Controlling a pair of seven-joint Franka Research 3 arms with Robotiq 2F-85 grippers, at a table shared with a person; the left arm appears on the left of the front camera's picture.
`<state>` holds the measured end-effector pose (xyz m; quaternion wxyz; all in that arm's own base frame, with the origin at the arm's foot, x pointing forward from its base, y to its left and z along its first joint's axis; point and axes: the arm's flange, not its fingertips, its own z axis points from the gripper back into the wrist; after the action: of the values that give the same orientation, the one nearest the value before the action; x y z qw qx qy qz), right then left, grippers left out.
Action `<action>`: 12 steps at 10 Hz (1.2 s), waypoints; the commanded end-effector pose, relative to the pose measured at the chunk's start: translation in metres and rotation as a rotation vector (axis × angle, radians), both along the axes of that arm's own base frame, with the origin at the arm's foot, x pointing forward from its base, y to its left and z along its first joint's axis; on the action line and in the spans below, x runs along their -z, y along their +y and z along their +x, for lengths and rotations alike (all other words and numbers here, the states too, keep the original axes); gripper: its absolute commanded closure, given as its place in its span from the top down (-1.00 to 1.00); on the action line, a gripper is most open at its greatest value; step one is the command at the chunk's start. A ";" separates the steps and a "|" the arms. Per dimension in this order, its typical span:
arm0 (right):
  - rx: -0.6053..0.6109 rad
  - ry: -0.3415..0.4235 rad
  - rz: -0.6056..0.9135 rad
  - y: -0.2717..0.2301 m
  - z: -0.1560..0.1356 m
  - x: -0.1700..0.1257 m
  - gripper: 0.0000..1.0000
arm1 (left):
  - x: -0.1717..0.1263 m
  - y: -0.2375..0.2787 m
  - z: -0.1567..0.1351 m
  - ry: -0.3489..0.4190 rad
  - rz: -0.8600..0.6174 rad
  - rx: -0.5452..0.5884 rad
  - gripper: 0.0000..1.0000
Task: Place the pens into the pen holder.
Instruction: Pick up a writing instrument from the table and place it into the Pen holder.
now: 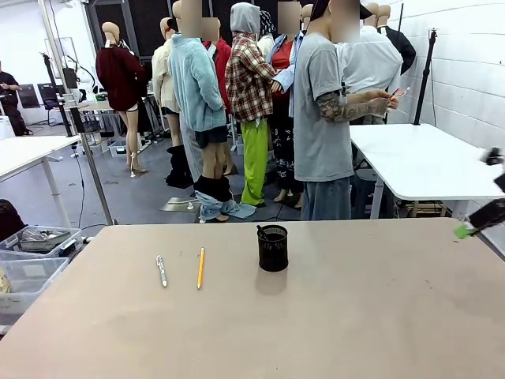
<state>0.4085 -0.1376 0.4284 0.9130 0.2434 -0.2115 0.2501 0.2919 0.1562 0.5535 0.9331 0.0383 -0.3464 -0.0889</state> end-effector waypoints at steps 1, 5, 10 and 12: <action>0.130 0.100 -0.052 -0.017 -0.013 -0.013 0.32 | 0.000 0.000 0.002 -0.011 -0.009 -0.011 1.00; 0.261 0.267 -0.296 -0.037 0.006 -0.029 0.32 | 0.000 0.000 0.002 -0.011 -0.009 -0.011 1.00; 0.279 0.193 -0.217 -0.054 -0.014 -0.022 0.32 | -0.034 -0.121 0.065 0.150 0.121 -0.017 1.00; 0.279 0.193 -0.217 -0.054 -0.014 -0.022 0.32 | -0.028 -0.176 0.107 0.248 0.088 -0.023 1.00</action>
<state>0.3967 -0.1939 0.4540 0.9789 0.1250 -0.1162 0.1120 0.3712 -0.0173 0.5728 0.9562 0.0751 -0.2576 -0.1171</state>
